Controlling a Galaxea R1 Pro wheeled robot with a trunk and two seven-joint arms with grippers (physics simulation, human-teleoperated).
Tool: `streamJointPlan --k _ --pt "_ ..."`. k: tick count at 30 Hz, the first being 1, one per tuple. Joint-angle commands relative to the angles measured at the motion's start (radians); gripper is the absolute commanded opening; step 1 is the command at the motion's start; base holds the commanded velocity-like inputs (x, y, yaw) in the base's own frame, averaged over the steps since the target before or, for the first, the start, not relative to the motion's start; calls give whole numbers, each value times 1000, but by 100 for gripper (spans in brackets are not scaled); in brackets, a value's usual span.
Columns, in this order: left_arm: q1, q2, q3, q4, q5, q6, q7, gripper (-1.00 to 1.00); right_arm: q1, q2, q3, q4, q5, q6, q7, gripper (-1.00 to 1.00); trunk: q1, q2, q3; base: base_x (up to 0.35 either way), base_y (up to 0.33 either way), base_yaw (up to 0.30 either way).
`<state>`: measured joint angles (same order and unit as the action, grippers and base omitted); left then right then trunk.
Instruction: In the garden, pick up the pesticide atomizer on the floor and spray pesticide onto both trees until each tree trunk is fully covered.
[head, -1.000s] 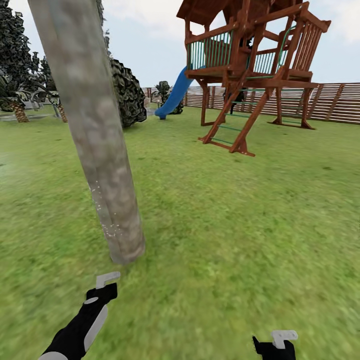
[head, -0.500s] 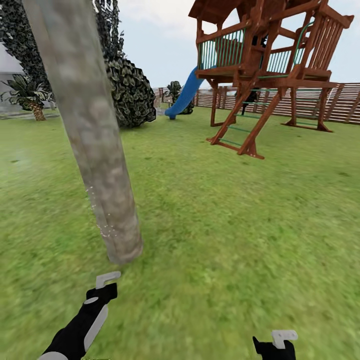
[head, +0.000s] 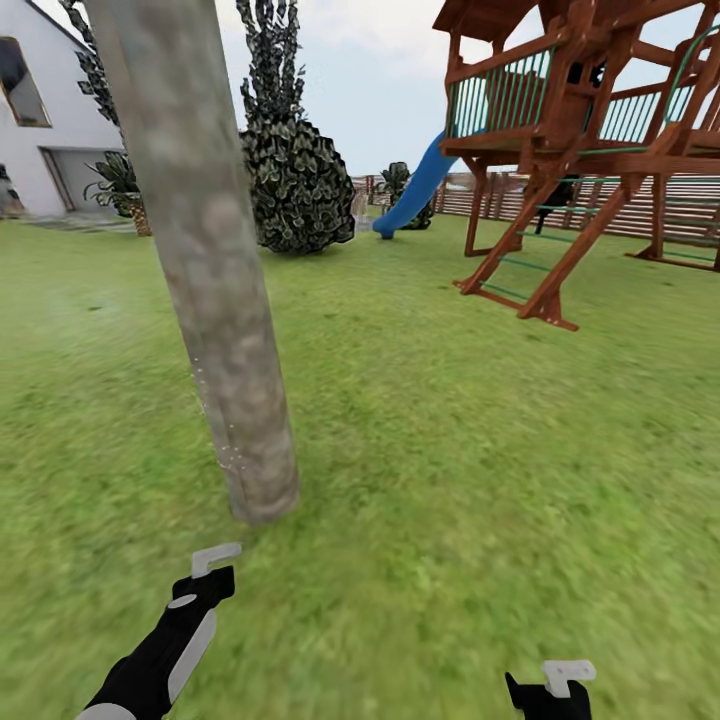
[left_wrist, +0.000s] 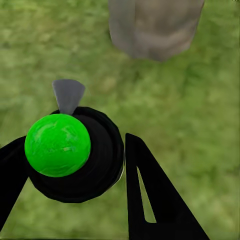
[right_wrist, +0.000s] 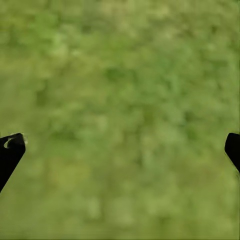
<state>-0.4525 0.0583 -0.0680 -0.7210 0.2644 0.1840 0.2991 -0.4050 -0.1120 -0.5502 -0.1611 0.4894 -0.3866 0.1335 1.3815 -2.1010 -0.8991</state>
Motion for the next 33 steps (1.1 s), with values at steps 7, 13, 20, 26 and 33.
streamJointPlan --k 7,13,20,26,33 --pt "0 0 0 0 0 0 0 -100 0 0 0 0 0 0 0 100 0 0 0 154 -251 161" --pt "0 0 0 0 -1 0 -1 -100 0 0 0 0 0 0 0 100 0 0 0 229 -200 4" --pt "0 0 -1 0 -1 0 -1 -100 0 0 0 0 0 0 0 100 0 0 0 237 -193 123" --pt "0 0 0 0 -1 0 -1 -100 0 0 1 0 0 0 1 100 0 0 0 237 -193 275" --pt "0 -2 -2 -2 -1 0 -1 -100 0 0 0 0 0 0 0 100 0 0 0 80 -249 277"
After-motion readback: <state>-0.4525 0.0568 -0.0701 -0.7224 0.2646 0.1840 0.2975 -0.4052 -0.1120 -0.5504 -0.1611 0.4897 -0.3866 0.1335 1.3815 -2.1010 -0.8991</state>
